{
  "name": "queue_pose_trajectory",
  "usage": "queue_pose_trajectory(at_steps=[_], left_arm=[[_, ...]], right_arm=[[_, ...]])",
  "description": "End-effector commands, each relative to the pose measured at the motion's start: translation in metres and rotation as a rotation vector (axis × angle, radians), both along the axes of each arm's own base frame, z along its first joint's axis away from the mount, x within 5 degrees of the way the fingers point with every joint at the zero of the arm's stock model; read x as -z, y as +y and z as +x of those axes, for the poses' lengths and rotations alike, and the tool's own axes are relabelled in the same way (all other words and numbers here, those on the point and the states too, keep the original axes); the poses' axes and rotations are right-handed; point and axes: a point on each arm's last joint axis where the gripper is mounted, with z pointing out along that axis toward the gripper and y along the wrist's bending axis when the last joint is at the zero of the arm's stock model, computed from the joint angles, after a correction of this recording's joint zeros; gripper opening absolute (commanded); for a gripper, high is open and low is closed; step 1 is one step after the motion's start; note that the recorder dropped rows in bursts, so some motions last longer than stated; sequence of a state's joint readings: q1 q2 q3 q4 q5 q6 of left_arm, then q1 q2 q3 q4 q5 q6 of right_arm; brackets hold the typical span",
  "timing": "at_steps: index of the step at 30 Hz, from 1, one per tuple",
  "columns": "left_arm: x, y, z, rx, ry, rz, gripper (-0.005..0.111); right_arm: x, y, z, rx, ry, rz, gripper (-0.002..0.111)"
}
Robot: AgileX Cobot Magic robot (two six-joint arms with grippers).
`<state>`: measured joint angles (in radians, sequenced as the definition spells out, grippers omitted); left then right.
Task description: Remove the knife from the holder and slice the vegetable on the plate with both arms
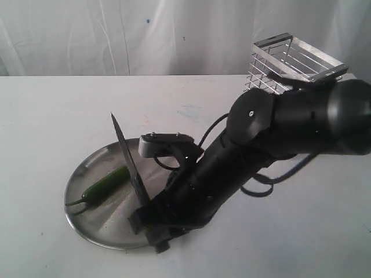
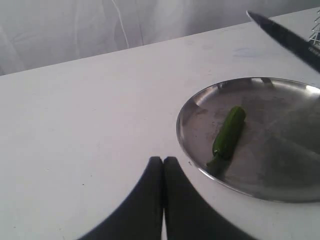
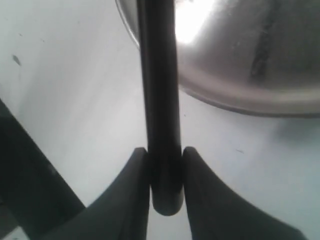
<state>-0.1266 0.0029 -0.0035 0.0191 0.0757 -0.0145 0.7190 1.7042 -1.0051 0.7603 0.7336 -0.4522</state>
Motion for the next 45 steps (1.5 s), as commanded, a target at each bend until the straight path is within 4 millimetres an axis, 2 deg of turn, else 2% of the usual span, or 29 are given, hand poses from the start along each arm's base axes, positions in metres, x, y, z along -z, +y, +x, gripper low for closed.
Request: queue_pose_trajectory(at_steps=[1, 8, 18, 19, 23, 24, 25, 28, 31, 34, 35, 38, 41, 43, 45], left_arm=[[0.001, 0.000, 0.000, 0.002, 0.001, -0.008, 0.000], [0.001, 0.000, 0.000, 0.002, 0.001, -0.008, 0.000], [-0.001, 0.000, 0.000, -0.001, -0.023, -0.027, 0.000], [-0.006, 0.000, 0.001, -0.007, -0.066, -0.073, 0.000], [-0.051, 0.004, -0.004, -0.002, -0.528, -0.421, 0.000], [-0.066, 0.006, -0.011, 0.019, -0.705, -0.450, 0.000], [-0.073, 0.007, -0.016, 0.027, -0.809, -0.448, 0.000], [-0.082, 0.007, -0.024, 0.055, -0.933, -0.462, 0.000], [-0.082, 0.000, -0.022, 0.098, -0.877, -0.364, 0.000], [-0.067, -0.004, -0.011, 0.086, -0.667, -0.225, 0.000], [-0.060, -0.004, -0.007, 0.071, -0.583, -0.227, 0.000], [-0.040, -0.001, -0.001, 0.005, -0.326, -0.422, 0.000], [-0.019, 0.003, 0.001, -0.103, -0.082, -0.519, 0.000], [-0.010, 0.005, 0.001, -0.140, -0.008, -0.530, 0.000], [-0.008, 0.004, 0.002, -0.129, -0.020, -0.561, 0.000]], right_arm=[[-0.031, -0.022, -0.005, -0.112, -0.198, -0.122, 0.000], [-0.071, -0.053, -0.002, -0.212, -0.242, -0.478, 0.000], [-0.077, -0.046, -0.002, -0.180, -0.223, -0.407, 0.000], [-0.077, -0.046, -0.002, -0.179, -0.226, -0.405, 0.000], [-0.077, -0.044, 0.000, -0.178, -0.250, -0.391, 0.000], [-0.077, -0.044, 0.000, -0.178, -0.250, -0.391, 0.000], [-0.077, -0.044, 0.000, -0.177, -0.253, -0.389, 0.000], [-0.076, -0.044, 0.001, -0.172, -0.269, -0.382, 0.000], [-0.077, -0.042, 0.004, -0.164, -0.296, -0.364, 0.000], [-0.078, -0.040, 0.006, -0.154, -0.325, -0.347, 0.000], [-0.078, -0.040, 0.006, -0.153, -0.328, -0.345, 0.000], [-0.078, -0.040, 0.006, -0.153, -0.328, -0.345, 0.000], [-0.078, -0.040, 0.007, -0.167, -0.339, -0.343, 0.000], [-0.077, -0.039, 0.007, -0.182, -0.340, -0.341, 0.000], [-0.072, -0.039, 0.010, -0.192, -0.326, -0.355, 0.000]])
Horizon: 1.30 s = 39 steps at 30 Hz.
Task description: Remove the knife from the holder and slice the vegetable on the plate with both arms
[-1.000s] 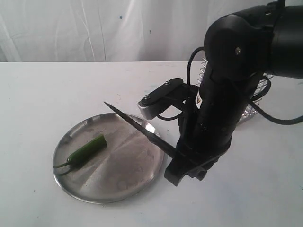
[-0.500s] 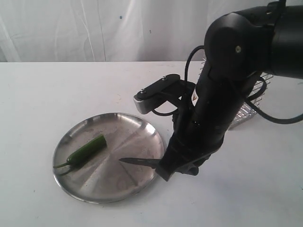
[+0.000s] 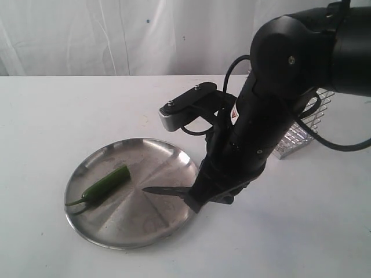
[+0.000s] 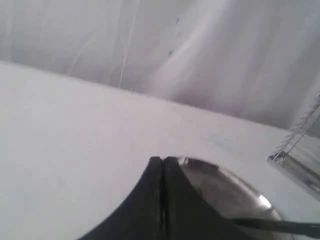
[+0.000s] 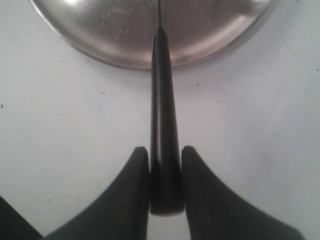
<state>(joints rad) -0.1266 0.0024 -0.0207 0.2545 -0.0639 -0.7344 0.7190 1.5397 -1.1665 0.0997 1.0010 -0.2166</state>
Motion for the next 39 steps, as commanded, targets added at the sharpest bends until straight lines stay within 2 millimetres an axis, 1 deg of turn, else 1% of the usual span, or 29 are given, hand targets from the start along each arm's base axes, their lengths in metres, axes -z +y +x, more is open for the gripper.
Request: queue_pose_trajectory(at_steps=[1, 3, 6, 9, 14, 18, 21, 24, 27, 29, 31, 33, 36, 39], left_arm=[[0.008, 0.000, 0.000, -0.001, 0.040, -0.077, 0.000], [0.005, -0.001, 0.001, 0.005, 0.009, -0.081, 0.000], [0.008, -0.001, 0.003, 0.002, 0.051, -0.071, 0.000], [0.011, -0.001, 0.006, 0.001, 0.093, -0.063, 0.000], [0.013, -0.001, 0.008, -0.001, 0.121, -0.024, 0.000], [0.017, 0.000, 0.007, -0.012, 0.170, -0.005, 0.000], [0.017, 0.000, 0.007, -0.011, 0.168, -0.015, 0.000], [0.010, -0.003, 0.008, 0.028, 0.096, -0.027, 0.000], [-0.006, -0.010, 0.011, 0.103, -0.064, -0.083, 0.000], [-0.014, -0.015, 0.014, 0.158, -0.145, -0.081, 0.000], [-0.013, -0.019, 0.020, 0.184, -0.109, -0.026, 0.000], [-0.018, -0.021, 0.030, 0.190, -0.056, -0.001, 0.000], [-0.027, -0.027, 0.051, 0.209, 0.037, 0.065, 0.000], [-0.029, -0.033, 0.072, 0.238, 0.126, 0.109, 0.000]], right_arm=[[0.006, 0.001, 0.006, -0.028, 0.003, -0.013, 0.000], [0.016, 0.001, 0.010, -0.021, 0.042, -0.033, 0.000], [0.034, 0.006, 0.016, -0.018, 0.085, -0.066, 0.000], [0.047, 0.012, 0.020, -0.004, 0.118, -0.054, 0.000], [0.060, 0.020, 0.029, 0.016, 0.096, -0.020, 0.000], [0.074, 0.023, 0.033, 0.019, 0.107, -0.034, 0.000], [0.083, 0.024, 0.034, 0.019, 0.126, -0.051, 0.000], [0.089, 0.025, 0.036, 0.018, 0.133, -0.062, 0.000], [0.089, 0.025, 0.036, 0.015, 0.133, -0.064, 0.000], [0.089, 0.025, 0.036, 0.015, 0.132, -0.064, 0.000], [0.089, 0.025, 0.036, 0.014, 0.131, -0.066, 0.000], [0.089, 0.025, 0.036, 0.015, 0.125, -0.062, 0.000], [0.089, 0.025, 0.037, 0.016, 0.124, -0.059, 0.000], [0.089, 0.025, 0.037, 0.016, 0.124, -0.059, 0.000]])
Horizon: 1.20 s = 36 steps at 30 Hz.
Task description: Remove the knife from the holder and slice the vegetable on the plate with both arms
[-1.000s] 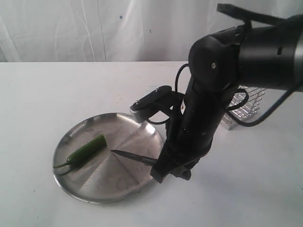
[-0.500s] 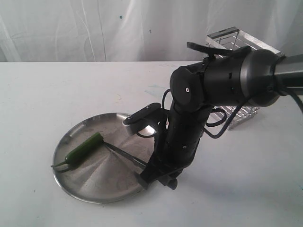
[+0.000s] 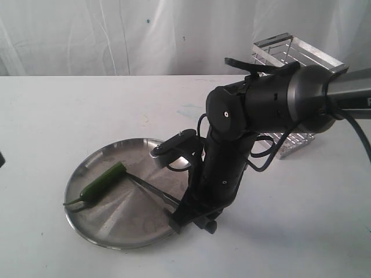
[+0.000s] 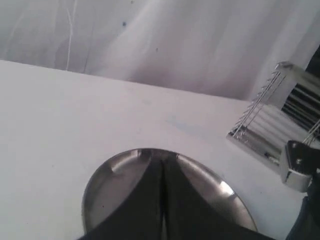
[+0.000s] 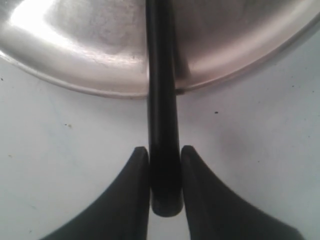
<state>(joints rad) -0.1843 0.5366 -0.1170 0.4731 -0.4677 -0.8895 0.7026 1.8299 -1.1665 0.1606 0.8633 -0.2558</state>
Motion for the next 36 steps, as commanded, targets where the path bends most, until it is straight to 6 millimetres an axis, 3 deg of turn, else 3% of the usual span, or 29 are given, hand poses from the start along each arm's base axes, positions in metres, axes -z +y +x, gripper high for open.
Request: queue_pose_trajectory(at_steps=[1, 6, 12, 22, 36], left_arm=[[-0.004, -0.010, 0.030, 0.052, 0.100, 0.075, 0.000], [0.010, -0.017, 0.049, 0.100, 0.186, 0.101, 0.000], [0.021, -0.034, 0.060, 0.275, 0.146, 0.122, 0.000], [0.049, -0.037, 0.072, 0.291, 0.273, 0.134, 0.000], [0.051, -0.039, 0.077, 0.305, 0.237, 0.132, 0.000]], right_arm=[[-0.002, -0.001, 0.003, -0.004, -0.015, 0.009, 0.000], [-0.003, 0.000, 0.005, -0.001, -0.030, 0.019, 0.000], [-0.003, 0.001, 0.005, 0.000, -0.039, 0.025, 0.000], [-0.003, 0.001, 0.005, 0.000, -0.039, 0.025, 0.000], [-0.004, 0.003, 0.009, 0.005, -0.076, 0.049, 0.000]])
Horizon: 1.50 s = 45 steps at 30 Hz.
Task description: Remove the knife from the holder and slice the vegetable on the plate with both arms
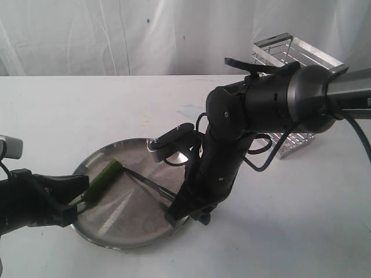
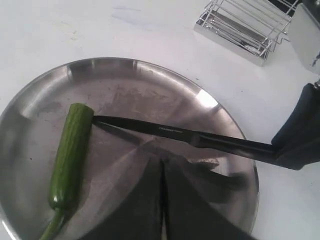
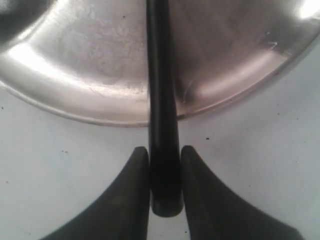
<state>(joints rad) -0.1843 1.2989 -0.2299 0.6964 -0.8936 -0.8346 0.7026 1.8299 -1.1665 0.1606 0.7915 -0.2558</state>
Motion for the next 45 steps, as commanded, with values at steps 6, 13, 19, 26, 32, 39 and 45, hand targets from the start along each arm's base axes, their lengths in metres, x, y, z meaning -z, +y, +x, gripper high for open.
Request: queue_pose_trajectory(at_steps=[6, 13, 19, 26, 32, 39, 45], left_arm=[[0.001, 0.001, 0.001, -0.016, 0.017, 0.015, 0.000], [0.002, 0.000, 0.000, 0.008, 0.015, 0.032, 0.000], [0.002, 0.000, 0.000, 0.008, 0.015, 0.032, 0.000], [0.002, 0.000, 0.000, 0.008, 0.015, 0.032, 0.000], [0.003, 0.000, -0.001, 0.009, 0.022, 0.042, 0.000], [0.005, 0.002, -0.001, -0.001, 0.045, 0.064, 0.000], [0.005, 0.002, -0.001, -0.001, 0.045, 0.064, 0.000]], right_arm=[[0.007, 0.000, 0.004, -0.006, 0.007, -0.013, 0.000], [0.010, -0.001, 0.003, -0.007, 0.024, -0.025, 0.000], [0.010, -0.001, 0.003, -0.006, 0.028, -0.028, 0.000], [0.015, 0.000, 0.003, -0.004, 0.041, -0.035, 0.005], [0.022, 0.000, 0.004, -0.002, 0.057, -0.045, 0.013], [0.022, 0.001, 0.004, 0.005, 0.055, -0.041, 0.013], [0.022, 0.001, 0.005, 0.006, 0.050, -0.038, 0.013]])
